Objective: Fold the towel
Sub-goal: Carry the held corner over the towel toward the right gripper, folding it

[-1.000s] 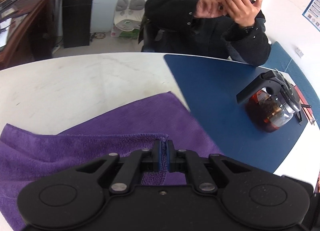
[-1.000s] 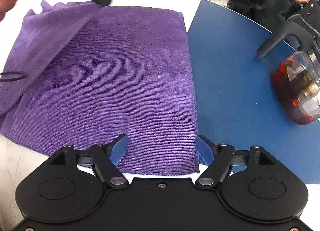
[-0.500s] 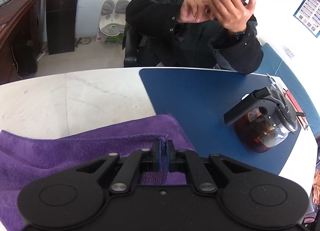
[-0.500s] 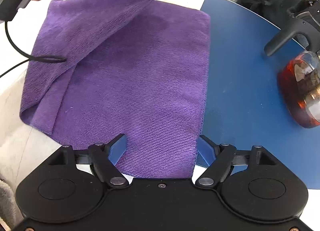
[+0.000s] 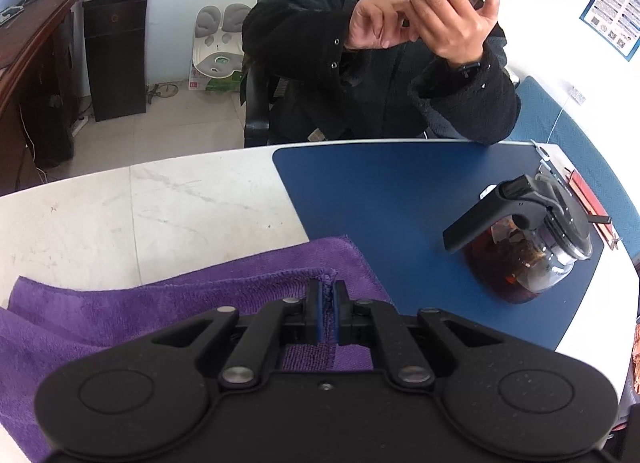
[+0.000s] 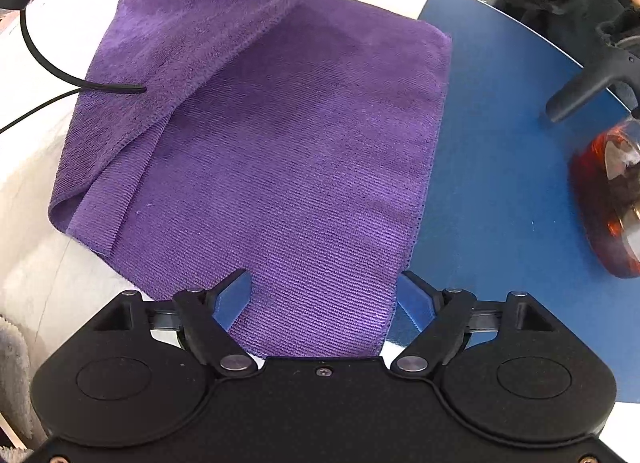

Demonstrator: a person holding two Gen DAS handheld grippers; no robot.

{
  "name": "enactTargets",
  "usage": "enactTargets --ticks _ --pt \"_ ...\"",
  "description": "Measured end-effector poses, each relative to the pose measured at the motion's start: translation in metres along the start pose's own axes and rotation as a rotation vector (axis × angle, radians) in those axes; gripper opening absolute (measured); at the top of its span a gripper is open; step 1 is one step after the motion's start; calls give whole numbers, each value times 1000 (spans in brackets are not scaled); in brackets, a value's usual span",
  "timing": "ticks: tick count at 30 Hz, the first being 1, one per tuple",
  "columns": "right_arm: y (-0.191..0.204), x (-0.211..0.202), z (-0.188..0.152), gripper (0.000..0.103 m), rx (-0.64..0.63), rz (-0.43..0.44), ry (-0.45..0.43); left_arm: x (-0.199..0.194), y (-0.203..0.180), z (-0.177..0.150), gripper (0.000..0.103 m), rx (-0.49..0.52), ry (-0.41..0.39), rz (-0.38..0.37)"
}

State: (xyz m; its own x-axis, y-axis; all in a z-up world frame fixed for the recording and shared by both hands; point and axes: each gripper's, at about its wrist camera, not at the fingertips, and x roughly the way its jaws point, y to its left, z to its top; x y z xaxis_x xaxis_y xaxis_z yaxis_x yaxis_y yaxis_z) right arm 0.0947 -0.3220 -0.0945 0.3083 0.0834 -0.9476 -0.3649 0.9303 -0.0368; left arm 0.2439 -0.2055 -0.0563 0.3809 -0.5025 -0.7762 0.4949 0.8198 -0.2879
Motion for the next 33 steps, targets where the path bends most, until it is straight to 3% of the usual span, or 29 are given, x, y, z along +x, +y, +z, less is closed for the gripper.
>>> enactTargets --ticks 5,8,12,17,33 --pt "2 -17 -5 74 37 22 -67 5 1 -2 5 0 7 -1" --pt "15 -23 -1 74 26 85 -139 5 2 -3 5 2 11 3" --pt "46 -23 6 74 -48 140 -197 1 4 -4 5 6 11 8" --pt "72 -9 16 73 -114 168 -183 -8 11 -4 5 2 -2 9" --pt "127 -18 -6 74 -355 252 -95 -33 29 -35 5 -27 33 -2"
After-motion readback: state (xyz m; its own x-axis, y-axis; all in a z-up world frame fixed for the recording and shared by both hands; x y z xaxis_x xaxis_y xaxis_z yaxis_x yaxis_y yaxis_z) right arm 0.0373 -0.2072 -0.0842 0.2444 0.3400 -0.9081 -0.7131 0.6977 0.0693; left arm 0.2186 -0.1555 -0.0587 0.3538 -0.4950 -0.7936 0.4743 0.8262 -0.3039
